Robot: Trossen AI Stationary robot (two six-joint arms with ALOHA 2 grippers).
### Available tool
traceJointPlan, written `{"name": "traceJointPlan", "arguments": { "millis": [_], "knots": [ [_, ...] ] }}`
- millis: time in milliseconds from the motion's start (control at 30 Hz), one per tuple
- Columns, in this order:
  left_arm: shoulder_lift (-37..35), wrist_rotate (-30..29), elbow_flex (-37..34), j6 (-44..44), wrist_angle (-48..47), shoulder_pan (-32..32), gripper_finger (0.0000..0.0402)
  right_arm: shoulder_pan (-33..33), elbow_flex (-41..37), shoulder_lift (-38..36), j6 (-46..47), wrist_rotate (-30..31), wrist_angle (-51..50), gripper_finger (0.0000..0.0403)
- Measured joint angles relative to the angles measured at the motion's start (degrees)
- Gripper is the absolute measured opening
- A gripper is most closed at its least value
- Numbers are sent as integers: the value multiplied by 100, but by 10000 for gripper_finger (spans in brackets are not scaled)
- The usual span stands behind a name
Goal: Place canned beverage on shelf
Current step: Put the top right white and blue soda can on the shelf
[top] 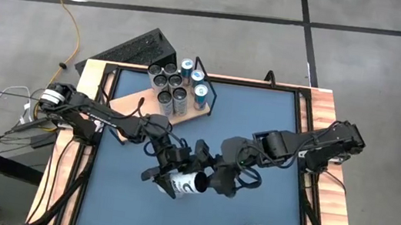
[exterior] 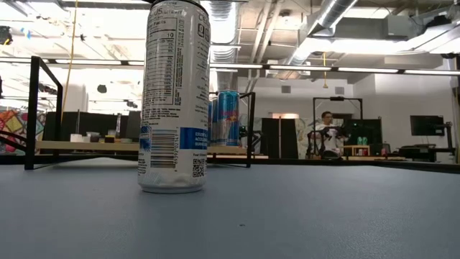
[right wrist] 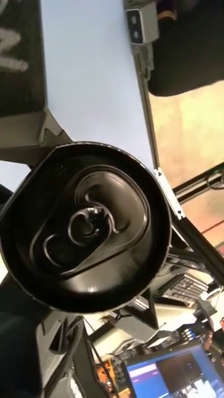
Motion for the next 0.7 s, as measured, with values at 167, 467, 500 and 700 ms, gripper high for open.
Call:
{"name": "traceJointPlan", "arguments": {
  "millis": [167, 467, 500, 700],
  "knots": [
    [-12, 27, 0, -5, 69, -8, 234, 27, 0, -1, 408, 61, 175, 233],
    [-27, -20, 6, -10, 222, -33, 237, 106, -7, -195, 983, 156, 100, 284],
    [-28, -27, 7, -10, 227, -33, 237, 111, -7, -254, 1033, 156, 80, 288],
    [-32, -149, 4, 58, 242, -31, 238, 122, -2, -703, 1719, 390, -101, 296]
  ]
}}
